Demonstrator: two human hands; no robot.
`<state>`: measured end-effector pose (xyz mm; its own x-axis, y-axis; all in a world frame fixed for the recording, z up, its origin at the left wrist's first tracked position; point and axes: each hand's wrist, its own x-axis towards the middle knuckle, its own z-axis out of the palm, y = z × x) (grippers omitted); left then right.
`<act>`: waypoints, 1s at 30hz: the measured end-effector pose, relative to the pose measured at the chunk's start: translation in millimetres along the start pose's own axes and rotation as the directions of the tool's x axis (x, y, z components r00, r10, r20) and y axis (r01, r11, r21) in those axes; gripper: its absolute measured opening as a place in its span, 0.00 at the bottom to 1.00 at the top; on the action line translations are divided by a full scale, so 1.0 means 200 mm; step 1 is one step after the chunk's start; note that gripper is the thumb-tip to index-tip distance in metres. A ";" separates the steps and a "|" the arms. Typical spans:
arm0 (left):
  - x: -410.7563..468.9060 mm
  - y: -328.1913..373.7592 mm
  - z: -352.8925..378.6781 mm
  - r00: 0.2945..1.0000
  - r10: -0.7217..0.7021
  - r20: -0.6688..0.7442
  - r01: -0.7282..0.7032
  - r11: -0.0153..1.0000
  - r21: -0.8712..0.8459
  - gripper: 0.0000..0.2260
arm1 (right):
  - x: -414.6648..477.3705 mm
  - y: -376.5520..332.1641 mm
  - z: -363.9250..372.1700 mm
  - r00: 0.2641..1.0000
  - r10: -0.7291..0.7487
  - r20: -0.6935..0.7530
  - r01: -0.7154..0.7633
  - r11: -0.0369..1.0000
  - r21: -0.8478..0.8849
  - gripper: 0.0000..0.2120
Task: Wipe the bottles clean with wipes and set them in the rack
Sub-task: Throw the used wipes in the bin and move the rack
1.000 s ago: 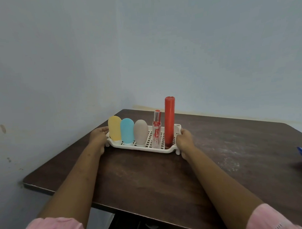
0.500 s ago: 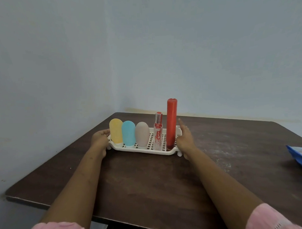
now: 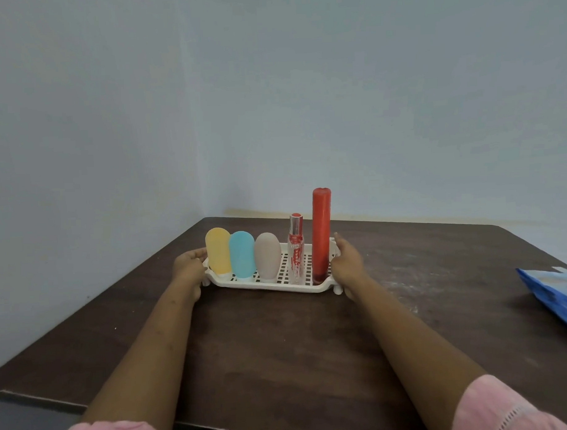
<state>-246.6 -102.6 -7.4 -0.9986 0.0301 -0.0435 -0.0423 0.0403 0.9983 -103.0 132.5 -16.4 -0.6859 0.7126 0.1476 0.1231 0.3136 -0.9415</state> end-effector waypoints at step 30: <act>-0.15 0.02 0.54 0.995 -0.006 0.103 0.000 0.998 0.060 0.20 | 0.12 0.15 -0.51 0.990 0.007 -0.140 -0.016 0.998 -0.062 0.22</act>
<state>-213.6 3.6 -5.7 -0.9898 0.1323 -0.0535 -0.0404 0.0997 0.9942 -42.6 222.0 -11.1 -0.5779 0.7956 0.1816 0.1783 0.3402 -0.9233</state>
